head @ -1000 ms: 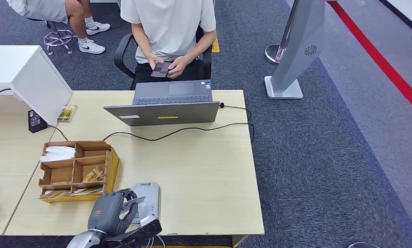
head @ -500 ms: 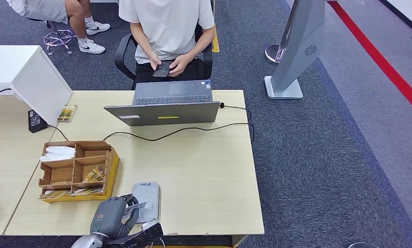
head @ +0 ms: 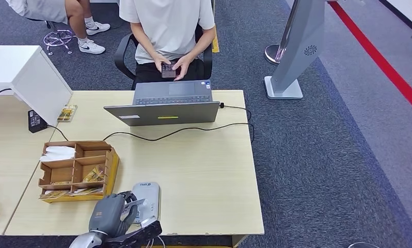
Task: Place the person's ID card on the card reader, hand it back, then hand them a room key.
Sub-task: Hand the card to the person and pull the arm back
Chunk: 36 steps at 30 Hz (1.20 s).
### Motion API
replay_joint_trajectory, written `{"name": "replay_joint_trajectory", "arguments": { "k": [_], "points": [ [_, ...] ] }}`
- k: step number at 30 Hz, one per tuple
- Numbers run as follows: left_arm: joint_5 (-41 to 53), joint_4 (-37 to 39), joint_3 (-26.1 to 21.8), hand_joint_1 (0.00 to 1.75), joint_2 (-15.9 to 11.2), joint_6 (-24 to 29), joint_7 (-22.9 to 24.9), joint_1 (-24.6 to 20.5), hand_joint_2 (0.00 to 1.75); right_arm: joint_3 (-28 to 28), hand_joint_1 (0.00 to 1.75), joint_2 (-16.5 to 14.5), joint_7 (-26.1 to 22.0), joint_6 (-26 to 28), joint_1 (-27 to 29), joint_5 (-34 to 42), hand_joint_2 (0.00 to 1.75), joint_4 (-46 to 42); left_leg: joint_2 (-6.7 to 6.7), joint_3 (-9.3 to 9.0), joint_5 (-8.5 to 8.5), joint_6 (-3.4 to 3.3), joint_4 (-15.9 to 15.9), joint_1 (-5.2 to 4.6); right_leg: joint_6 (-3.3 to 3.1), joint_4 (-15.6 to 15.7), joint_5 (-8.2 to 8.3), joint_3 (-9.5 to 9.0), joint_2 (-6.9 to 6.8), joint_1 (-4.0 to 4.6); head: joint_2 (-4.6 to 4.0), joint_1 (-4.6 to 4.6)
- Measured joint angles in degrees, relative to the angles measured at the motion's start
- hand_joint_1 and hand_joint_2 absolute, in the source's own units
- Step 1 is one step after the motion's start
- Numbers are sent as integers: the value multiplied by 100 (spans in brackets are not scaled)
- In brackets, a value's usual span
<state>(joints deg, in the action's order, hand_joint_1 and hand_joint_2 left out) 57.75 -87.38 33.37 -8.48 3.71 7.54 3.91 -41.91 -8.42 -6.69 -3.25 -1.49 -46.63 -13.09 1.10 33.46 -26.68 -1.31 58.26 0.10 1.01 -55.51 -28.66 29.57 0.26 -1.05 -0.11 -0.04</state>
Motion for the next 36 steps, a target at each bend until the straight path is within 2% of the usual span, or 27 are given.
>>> {"name": "replay_joint_trajectory", "arguments": {
  "k": [4,7,11,16,19,24,26,28,33,36],
  "points": [
    [469,-489,-51,175,43,777,-297,-93,175,-21,0,-10,-20,2,0,-54,175,-1,-2,1,0,0,0,0,0,0,0,7,-3,0,0,1],
    [756,-1088,-206,175,48,1082,-300,-426,175,-39,0,-22,-56,6,-6,-140,175,-2,-6,1,1,1,0,0,0,0,1,1,-7,1,0,1],
    [976,-1548,-618,175,36,1177,-175,-1096,175,-44,0,-31,-55,21,-26,-286,175,-2,-6,0,10,5,1,0,-5,-4,8,-2,-8,7,0,0],
    [1173,-1557,-1258,175,-28,1200,-121,-1960,175,-38,0,-31,-19,23,-56,-413,175,0,-5,0,18,12,0,4,-17,-8,15,-2,-6,16,0,0],
    [1194,-1528,-1481,175,-50,1201,-141,-2199,175,-36,0,-31,-18,23,-59,-412,175,0,-5,0,18,13,0,4,-17,-10,15,0,-6,16,0,1],
    [1307,-1483,-1594,175,-55,1202,-85,-2320,175,-28,0,-32,-15,23,-66,-430,175,2,-5,2,18,13,0,4,-17,-9,14,5,-5,15,0,1],
    [1486,-1342,-1657,175,-95,1119,80,-2524,175,-13,0,-31,-7,21,-77,-490,175,2,-6,3,19,14,0,5,-18,-9,15,11,-8,15,0,2],
    [1685,-971,-1790,175,-180,954,244,-2940,175,17,0,-30,26,13,-102,-587,175,4,-7,3,24,19,0,6,-21,-11,18,14,-9,16,0,2],
    [2175,506,-2162,175,-386,674,392,-4185,175,103,0,-30,101,-7,-150,-754,175,9,-2,4,41,34,0,8,-33,-24,33,15,-1,20,0,-8],
    [2343,1264,-2266,175,-439,661,465,-4640,175,156,0,-30,130,-12,-161,-807,175,9,-1,4,42,34,0,8,-32,-28,34,16,3,20,0,-9]
  ]
}}
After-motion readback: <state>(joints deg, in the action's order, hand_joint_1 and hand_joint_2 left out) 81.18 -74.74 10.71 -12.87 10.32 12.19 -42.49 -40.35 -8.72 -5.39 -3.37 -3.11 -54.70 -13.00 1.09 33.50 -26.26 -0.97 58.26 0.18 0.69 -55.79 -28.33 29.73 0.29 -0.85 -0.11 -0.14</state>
